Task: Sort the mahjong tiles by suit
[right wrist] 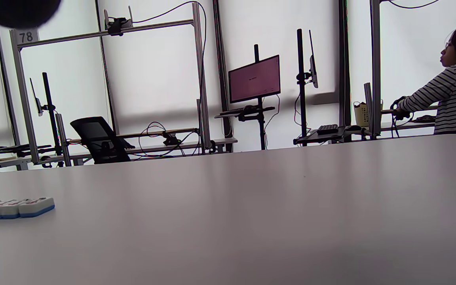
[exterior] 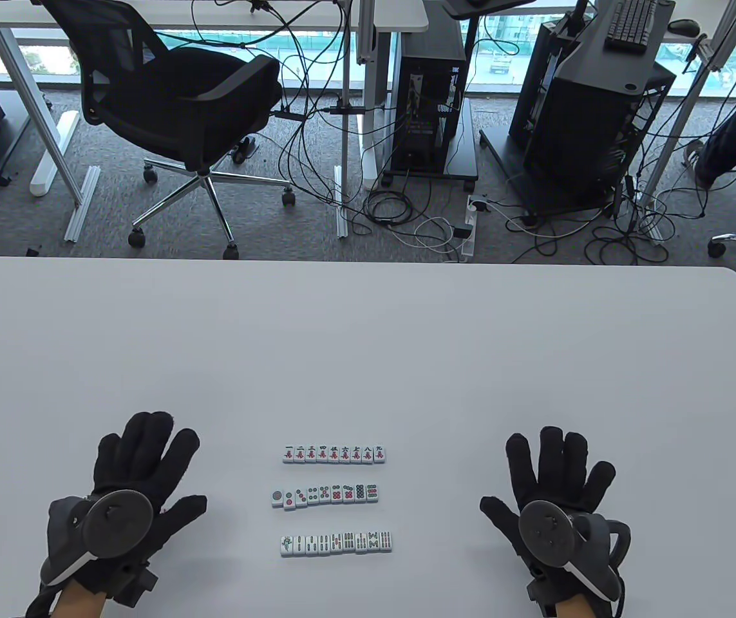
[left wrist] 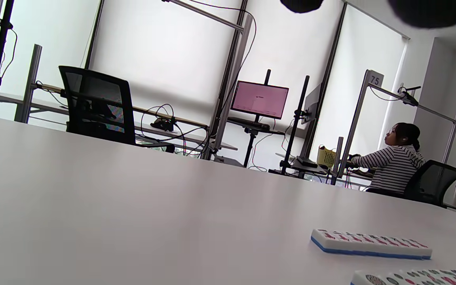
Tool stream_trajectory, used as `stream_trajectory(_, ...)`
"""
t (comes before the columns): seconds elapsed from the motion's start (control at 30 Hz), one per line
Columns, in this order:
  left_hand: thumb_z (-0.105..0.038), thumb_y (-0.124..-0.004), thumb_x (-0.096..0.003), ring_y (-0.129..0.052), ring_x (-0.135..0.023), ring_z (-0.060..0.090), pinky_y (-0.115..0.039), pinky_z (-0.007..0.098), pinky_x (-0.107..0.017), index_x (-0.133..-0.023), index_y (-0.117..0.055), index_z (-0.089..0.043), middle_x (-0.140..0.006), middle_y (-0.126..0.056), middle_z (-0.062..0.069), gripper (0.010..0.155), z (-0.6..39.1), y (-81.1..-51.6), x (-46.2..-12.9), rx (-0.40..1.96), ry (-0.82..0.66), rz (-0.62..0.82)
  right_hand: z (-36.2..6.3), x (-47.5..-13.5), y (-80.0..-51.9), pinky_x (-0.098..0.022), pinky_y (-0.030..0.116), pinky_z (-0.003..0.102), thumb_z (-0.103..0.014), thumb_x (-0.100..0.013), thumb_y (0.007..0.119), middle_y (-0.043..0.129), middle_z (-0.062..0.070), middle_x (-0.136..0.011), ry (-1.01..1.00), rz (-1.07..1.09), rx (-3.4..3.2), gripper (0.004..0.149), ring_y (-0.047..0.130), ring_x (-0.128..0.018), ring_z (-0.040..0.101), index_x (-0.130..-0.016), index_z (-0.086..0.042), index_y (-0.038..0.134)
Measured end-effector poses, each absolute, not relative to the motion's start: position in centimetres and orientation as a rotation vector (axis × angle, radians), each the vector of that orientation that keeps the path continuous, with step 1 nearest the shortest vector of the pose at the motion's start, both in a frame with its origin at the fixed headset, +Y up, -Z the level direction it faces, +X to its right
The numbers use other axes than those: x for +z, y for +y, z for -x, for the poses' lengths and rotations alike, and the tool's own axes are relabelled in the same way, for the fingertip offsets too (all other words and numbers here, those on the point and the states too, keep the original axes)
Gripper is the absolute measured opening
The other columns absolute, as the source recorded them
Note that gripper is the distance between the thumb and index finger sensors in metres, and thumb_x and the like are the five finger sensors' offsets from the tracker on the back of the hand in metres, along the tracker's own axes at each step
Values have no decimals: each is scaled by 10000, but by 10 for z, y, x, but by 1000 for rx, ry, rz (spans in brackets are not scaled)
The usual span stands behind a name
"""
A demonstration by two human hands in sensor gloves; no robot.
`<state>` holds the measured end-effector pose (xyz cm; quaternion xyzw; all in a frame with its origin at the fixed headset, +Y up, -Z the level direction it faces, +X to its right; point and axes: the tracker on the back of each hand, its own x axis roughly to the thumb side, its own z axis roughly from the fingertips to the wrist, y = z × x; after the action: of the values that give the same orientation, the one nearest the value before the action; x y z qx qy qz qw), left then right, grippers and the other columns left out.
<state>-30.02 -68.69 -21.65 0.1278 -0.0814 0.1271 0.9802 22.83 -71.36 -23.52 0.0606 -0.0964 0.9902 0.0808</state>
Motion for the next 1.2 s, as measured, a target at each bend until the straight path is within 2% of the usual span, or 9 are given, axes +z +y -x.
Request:
stream_trajectory(0.1,-678,-718,-351,-590,-1080,252,-546,521,-767,-1047,-489,-370,-1165,-481,-71,795,307,-661,-216,227,-116,-354,-227,-234,-712,-666,68,742,-677,-420,589,-40,99,-1124,-291,-193,2943,874,-59,-1002,427,-1050,-369,68)
stream_trajectory(0.23,-608,-794,-345,-899,-753,193,-759,418,-558,-992,-624,-346,-993,-756,-64,718,308,-642,-221,59,-83,-351,-226,-233,-710,-667,73,742,-673,-423,591,-36,104,-1124,-302,-205,2929,874,-52,-1004,424,-1051,-364,67)
stream_trajectory(0.4,-574,-852,-290,-994,-312,118,-848,350,-294,-840,-825,-324,-598,-992,-119,605,293,-668,-237,-282,-114,-80,-226,-233,-711,-668,86,743,-669,-427,595,-26,108,-1125,-293,-214,2927,873,-36,-1006,425,-1050,-361,66)
stream_trajectory(0.47,-579,-862,-270,-980,-222,102,-851,333,-234,-866,-796,-330,-501,-1003,-143,649,284,-691,-243,-399,-135,64,-226,-232,-711,-669,92,744,-669,-427,595,-21,112,-1126,-288,-218,2923,874,-30,-1008,427,-1050,-359,67)
stream_trajectory(0.67,-586,-880,-240,-933,-85,83,-834,317,-135,-867,-789,-313,-353,-993,-169,690,272,-733,-255,-502,-139,266,-225,-232,-711,-670,103,746,-668,-427,599,-9,116,-1128,-274,-228,2919,876,-17,-1010,431,-1050,-356,69)
stream_trajectory(0.9,-572,-886,-244,-898,-25,71,-820,308,-90,-836,-821,-293,-277,-976,-186,658,263,-760,-259,-601,-136,339,-225,-232,-712,-672,108,746,-665,-429,603,-8,116,-1129,-273,-234,2905,877,-12,-1012,429,-1050,-355,67)
stream_trajectory(0.97,-557,-882,-254,-898,-21,70,-821,308,-88,-824,-819,-236,-273,-974,-188,657,263,-767,-259,-619,-134,329,-225,-232,-712,-674,110,745,-664,-429,604,-7,117,-1129,-271,-234,2901,877,-9,-1013,429,-1050,-355,69)
stream_trajectory(1.1,-526,-880,-272,-900,-25,75,-822,311,-93,-789,-837,-180,-272,-973,-184,623,260,-769,-259,-601,-148,328,-225,-232,-712,-676,117,745,-662,-431,604,-2,118,-1130,-264,-238,2899,875,-2,-1015,430,-1052,-353,71)
stream_trajectory(1.2,-525,-888,-268,-904,-29,75,-825,313,-98,-782,-848,-189,-273,-974,-185,616,254,-767,-263,-592,-159,330,-224,-232,-712,-678,121,744,-661,-433,604,1,118,-1131,-258,-242,2895,872,1,-1016,429,-1052,-354,72)
